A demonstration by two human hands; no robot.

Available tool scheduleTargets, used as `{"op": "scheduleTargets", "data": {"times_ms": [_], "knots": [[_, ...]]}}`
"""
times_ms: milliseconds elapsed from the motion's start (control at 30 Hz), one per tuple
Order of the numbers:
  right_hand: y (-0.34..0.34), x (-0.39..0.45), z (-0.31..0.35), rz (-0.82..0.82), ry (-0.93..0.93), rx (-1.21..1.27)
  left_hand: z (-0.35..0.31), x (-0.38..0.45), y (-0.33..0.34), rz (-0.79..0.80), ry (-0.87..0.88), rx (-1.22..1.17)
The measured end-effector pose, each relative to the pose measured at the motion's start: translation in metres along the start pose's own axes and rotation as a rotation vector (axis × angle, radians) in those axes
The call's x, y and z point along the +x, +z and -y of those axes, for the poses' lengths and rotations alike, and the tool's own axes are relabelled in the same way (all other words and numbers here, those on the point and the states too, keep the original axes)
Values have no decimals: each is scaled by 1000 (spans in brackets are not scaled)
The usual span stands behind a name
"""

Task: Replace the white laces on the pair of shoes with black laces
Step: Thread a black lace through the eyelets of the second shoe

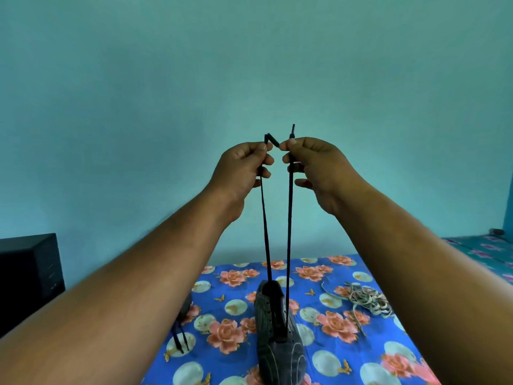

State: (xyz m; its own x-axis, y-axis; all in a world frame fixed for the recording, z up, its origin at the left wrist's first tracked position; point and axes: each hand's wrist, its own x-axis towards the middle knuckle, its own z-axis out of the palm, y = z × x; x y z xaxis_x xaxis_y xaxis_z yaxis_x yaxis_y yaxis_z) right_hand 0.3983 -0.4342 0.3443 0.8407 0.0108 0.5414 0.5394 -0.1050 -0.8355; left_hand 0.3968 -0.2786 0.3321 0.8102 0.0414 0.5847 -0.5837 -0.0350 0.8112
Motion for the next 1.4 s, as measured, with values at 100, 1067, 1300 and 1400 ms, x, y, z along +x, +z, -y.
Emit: {"op": "scheduleTargets", "data": {"times_ms": [100, 1067, 1300, 1400], "knots": [[4, -2, 6, 5, -23, 0, -8, 4, 2, -17, 11, -13], [-22, -52, -157, 33, 216, -325, 146, -56, -22, 203, -86, 852], [-35, -126, -270, 297, 264, -870, 239, -147, -28, 383, -178, 1156], [-21, -151, -271, 333, 39, -865, 251, -169, -22, 409, -129, 1127]]}}
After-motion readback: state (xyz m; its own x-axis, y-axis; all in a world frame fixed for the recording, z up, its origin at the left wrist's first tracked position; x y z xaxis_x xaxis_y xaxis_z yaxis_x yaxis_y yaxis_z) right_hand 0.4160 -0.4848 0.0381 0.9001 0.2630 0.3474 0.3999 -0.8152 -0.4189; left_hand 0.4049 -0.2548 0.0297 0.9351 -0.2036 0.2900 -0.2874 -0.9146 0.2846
